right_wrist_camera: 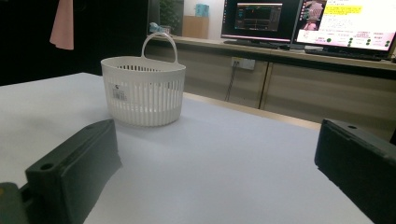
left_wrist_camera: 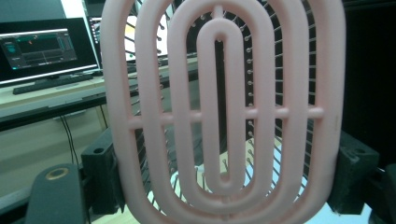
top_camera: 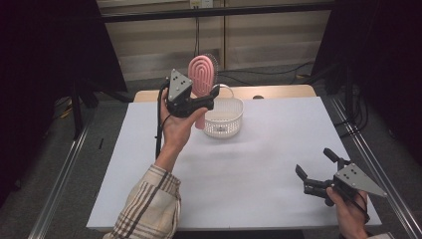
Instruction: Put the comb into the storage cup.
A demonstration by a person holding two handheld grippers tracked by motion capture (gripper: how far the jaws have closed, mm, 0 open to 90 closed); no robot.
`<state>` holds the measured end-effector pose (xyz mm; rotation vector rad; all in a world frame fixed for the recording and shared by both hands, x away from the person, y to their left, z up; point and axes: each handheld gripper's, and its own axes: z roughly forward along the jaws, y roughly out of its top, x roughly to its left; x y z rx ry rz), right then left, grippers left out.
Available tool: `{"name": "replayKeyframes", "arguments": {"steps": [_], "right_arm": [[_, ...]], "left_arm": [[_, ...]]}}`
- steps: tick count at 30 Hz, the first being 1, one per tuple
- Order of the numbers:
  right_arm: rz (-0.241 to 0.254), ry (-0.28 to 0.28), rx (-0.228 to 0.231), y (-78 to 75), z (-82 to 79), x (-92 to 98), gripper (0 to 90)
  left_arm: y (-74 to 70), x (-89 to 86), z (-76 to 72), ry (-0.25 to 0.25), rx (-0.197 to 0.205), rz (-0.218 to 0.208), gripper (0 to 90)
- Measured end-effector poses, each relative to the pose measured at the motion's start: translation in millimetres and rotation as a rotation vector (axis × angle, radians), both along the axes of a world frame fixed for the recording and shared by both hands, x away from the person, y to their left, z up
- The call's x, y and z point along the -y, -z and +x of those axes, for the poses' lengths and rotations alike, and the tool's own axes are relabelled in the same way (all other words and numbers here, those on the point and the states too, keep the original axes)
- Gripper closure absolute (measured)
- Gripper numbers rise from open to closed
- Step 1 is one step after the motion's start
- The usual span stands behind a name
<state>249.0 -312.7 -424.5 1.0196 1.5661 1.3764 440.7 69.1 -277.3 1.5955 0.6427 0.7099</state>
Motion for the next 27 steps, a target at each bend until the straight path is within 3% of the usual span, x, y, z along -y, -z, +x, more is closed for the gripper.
{"name": "replayKeyframes", "arguments": {"steps": [13,27], "right_arm": [[-0.002,0.0,0.002,-0.1,-0.3,0.3,0.0],[-0.002,0.001,0.003,-0.1,-0.9,0.6,0.0]], "left_arm": [[-14.2,4.3,13.9,-0.018,0.009,-0.009,19.0],[-13.7,10.2,32.8,-0.039,0.007,-0.01,19.0]]}}
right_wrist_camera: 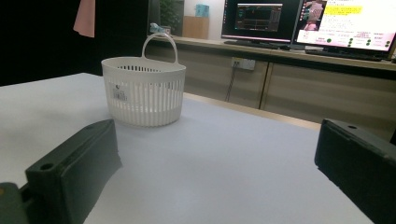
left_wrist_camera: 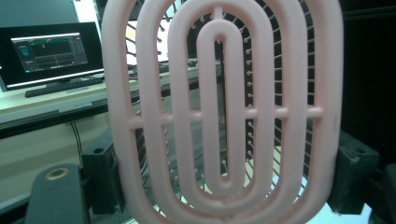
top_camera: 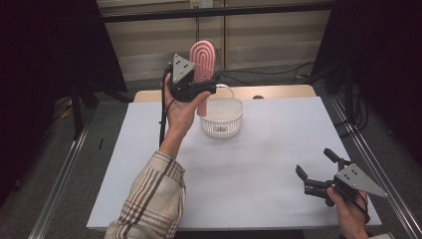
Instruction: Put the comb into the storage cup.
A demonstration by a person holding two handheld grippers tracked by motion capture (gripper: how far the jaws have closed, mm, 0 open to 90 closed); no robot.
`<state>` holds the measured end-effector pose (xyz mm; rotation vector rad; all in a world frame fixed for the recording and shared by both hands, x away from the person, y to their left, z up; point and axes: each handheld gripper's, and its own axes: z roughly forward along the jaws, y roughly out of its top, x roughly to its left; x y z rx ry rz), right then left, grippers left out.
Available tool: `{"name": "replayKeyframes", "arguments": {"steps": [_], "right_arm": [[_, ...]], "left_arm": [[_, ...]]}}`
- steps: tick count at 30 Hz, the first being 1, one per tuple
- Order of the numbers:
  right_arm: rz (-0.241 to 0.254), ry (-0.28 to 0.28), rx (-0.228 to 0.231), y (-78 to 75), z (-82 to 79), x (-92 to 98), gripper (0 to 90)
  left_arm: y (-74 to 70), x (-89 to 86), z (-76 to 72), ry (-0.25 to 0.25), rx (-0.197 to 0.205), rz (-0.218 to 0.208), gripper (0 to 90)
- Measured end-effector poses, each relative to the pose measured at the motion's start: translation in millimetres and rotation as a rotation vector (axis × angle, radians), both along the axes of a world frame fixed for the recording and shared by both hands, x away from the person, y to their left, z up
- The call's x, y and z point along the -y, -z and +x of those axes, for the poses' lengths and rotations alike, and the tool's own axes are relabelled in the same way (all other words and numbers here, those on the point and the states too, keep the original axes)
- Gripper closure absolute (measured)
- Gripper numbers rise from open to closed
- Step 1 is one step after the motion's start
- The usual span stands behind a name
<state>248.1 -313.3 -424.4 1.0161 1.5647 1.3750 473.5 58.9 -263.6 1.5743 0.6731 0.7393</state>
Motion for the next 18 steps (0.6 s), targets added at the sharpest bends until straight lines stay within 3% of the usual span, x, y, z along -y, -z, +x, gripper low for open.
{"name": "replayKeyframes", "arguments": {"steps": [13,18], "right_arm": [[-0.001,-0.003,0.0,0.1,-0.3,0.6,0.0],[-0.001,-0.001,0.0,0.1,-0.5,0.6,0.0]], "left_arm": [[5.5,7.9,17.9,-0.013,0.009,-0.02,19.0],[11.9,12.9,22.7,-0.002,-0.015,-0.017,19.0]]}}
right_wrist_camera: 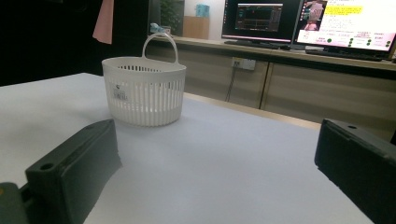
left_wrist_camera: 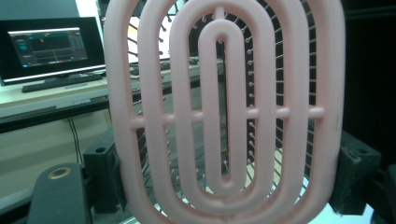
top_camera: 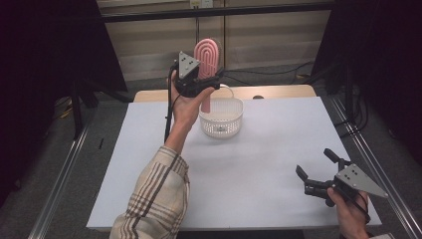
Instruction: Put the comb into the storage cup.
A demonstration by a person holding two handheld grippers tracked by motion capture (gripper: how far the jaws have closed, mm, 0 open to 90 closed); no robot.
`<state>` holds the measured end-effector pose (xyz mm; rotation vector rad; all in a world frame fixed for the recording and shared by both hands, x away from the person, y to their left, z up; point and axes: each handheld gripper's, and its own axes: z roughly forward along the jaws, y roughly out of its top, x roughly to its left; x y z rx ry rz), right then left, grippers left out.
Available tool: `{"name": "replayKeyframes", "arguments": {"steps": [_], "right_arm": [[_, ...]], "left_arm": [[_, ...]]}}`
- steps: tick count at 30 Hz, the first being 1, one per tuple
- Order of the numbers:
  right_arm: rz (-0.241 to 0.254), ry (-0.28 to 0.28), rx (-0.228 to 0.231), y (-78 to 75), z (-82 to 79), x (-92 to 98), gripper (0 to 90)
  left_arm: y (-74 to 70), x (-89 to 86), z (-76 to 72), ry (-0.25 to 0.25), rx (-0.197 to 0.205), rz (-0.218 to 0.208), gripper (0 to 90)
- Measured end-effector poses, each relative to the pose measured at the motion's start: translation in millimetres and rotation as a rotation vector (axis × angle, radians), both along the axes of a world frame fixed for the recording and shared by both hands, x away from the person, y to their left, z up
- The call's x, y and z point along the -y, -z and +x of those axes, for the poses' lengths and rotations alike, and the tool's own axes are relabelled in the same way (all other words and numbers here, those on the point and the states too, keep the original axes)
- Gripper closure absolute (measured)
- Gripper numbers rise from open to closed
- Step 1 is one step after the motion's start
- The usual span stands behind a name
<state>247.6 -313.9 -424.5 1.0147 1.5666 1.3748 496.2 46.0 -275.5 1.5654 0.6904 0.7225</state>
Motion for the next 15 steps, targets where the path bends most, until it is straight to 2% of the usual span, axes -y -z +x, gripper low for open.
{"name": "replayKeyframes", "arguments": {"steps": [8,13,15], "right_arm": [[0.001,0.001,0.0,0.1,-0.4,0.3,0.0],[0.0,-0.001,-0.001,0.1,-0.6,0.5,0.0],[0.002,-0.001,0.0,0.1,-0.6,0.5,0.0]], "left_arm": [[9.7,5.3,9.8,0.001,0.006,0.0,19.0],[16.8,7.0,15.6,-0.013,-0.01,-0.008,19.0],[19.4,7.8,17.2,-0.017,-0.015,0.003,19.0]]}}
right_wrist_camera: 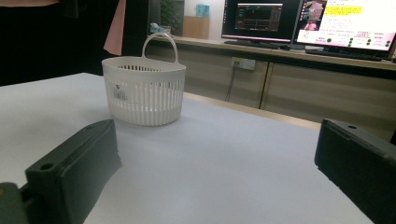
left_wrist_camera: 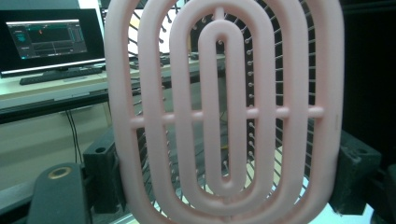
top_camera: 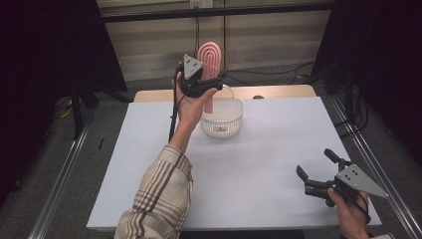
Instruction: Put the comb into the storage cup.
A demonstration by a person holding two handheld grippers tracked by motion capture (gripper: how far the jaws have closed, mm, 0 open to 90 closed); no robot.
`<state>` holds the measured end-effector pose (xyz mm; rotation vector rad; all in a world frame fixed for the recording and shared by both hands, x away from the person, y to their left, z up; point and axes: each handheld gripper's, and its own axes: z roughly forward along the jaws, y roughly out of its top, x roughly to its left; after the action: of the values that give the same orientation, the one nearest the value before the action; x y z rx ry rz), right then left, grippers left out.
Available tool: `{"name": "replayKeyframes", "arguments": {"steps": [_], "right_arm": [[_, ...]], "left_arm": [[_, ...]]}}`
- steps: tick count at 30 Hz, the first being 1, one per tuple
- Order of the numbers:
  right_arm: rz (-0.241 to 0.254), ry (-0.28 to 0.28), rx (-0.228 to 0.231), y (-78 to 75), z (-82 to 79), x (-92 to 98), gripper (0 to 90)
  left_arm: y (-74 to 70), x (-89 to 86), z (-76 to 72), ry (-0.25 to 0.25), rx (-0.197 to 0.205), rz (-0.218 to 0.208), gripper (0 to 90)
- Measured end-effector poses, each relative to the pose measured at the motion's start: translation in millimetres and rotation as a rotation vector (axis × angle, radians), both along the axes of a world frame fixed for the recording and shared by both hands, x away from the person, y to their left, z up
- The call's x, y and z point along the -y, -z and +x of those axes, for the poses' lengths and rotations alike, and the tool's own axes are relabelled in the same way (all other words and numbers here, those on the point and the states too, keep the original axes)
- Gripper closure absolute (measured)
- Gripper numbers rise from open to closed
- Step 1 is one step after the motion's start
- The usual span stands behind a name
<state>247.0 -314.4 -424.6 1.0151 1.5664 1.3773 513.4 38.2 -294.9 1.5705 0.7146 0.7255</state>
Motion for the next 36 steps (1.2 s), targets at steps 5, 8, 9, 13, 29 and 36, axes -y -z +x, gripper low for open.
{"name": "replayKeyframes", "arguments": {"steps": [5,8,9,13,29,36], "right_arm": [[-0.001,0.001,0.001,0.1,0.0,0.4,0.0],[0.0,0.001,0.002,0.1,-0.1,0.5,0.0],[0.0,0.002,0.001,0.1,-0.2,0.5,0.0],[-0.002,0.0,0.001,0.1,-0.3,0.4,0.0],[-0.001,-0.001,-0.003,0.1,-0.5,0.0,0.0],[-0.002,-0.002,-0.002,0.1,-0.4,0.1,0.0]], "left_arm": [[5.7,1.8,3.0,-0.008,-0.011,0.008,19.0],[8.6,1.5,3.3,-0.01,-0.017,0.004,19.0],[9.7,1.1,3.7,-0.015,-0.014,0.013,19.0],[15.6,1.5,4.8,-0.02,-0.022,0.016,19.0],[30.7,0.1,8.4,-0.034,-0.042,0.028,18.9],[39.0,-1.0,10.4,-0.041,-0.062,0.023,18.9]]}}
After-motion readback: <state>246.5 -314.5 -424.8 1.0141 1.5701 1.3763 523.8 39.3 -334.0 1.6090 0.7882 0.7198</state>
